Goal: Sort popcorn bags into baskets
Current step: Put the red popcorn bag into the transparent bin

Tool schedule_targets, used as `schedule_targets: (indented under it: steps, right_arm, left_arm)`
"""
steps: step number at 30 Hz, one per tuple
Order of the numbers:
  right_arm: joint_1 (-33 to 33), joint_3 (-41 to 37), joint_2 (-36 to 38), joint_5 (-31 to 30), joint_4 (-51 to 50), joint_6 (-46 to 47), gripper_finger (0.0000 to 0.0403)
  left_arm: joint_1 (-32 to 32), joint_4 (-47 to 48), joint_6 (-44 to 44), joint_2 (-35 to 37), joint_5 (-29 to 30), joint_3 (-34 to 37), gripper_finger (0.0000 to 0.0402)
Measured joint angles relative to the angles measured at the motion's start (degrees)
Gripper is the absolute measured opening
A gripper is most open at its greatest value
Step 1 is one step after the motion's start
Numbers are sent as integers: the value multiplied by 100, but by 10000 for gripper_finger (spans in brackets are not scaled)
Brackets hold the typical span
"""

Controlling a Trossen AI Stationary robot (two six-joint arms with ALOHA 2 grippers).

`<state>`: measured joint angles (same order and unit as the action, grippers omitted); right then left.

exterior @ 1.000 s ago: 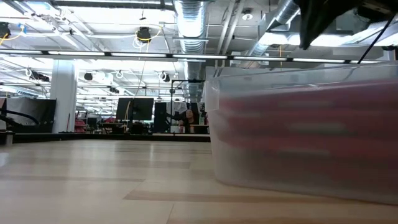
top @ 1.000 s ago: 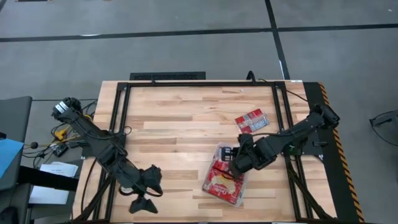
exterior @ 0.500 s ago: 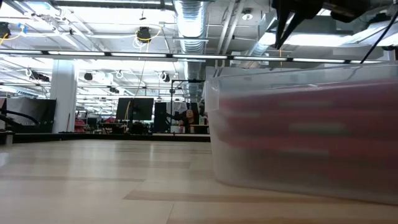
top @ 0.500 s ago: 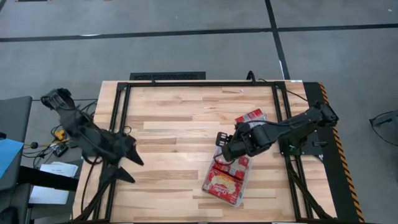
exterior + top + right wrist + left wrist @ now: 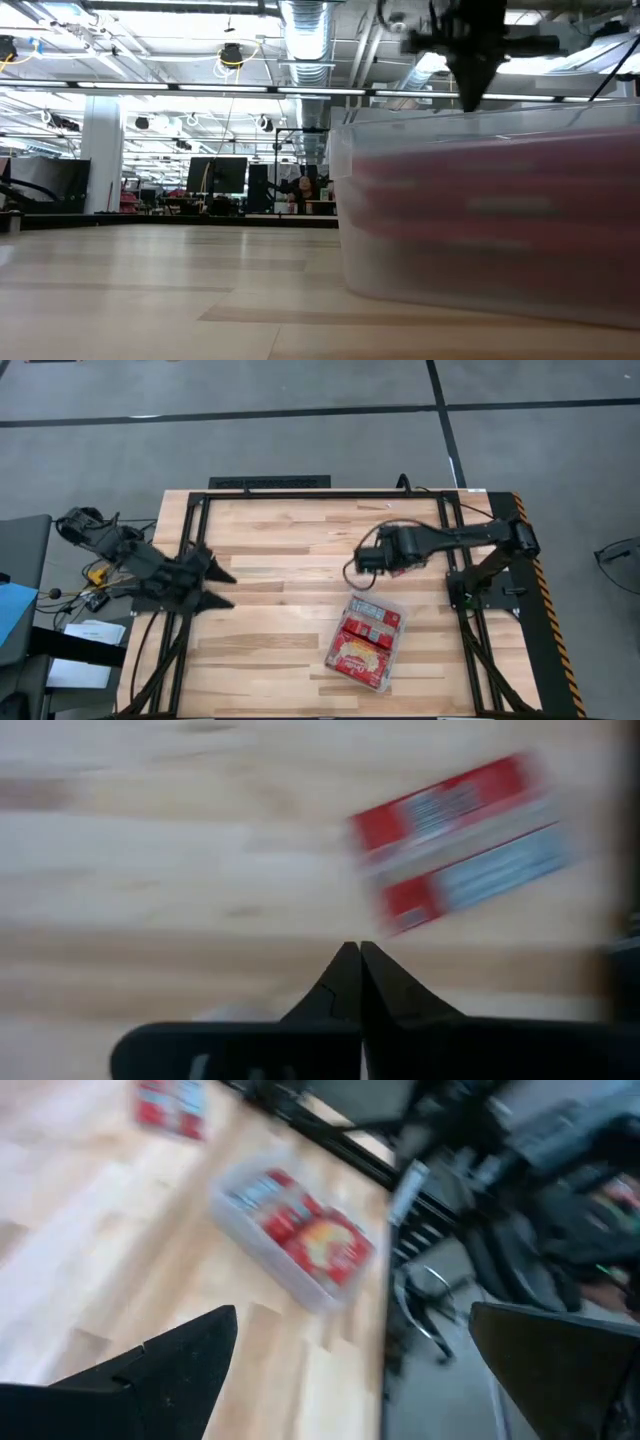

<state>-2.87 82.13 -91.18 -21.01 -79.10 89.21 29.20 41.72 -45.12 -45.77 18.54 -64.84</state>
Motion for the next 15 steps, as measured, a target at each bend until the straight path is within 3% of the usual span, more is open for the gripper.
schedule_targets:
  steps: [6, 12, 15]
  right_arm:
    - [893, -21, 1, -407, -1116, -951, 17]
    - [1288, -940, 0, -557, -682, -1294, 17]
    - [1325, -1663, -8, -375, 129, -1426, 10]
  left_arm:
    - [-1406, -36, 360, -307, -355, 0, 389]
    - [-2996, -425, 929, -959, -2020, -4, 389]
    - [-3580, -635, 1199, -1285, -2558, -3, 389]
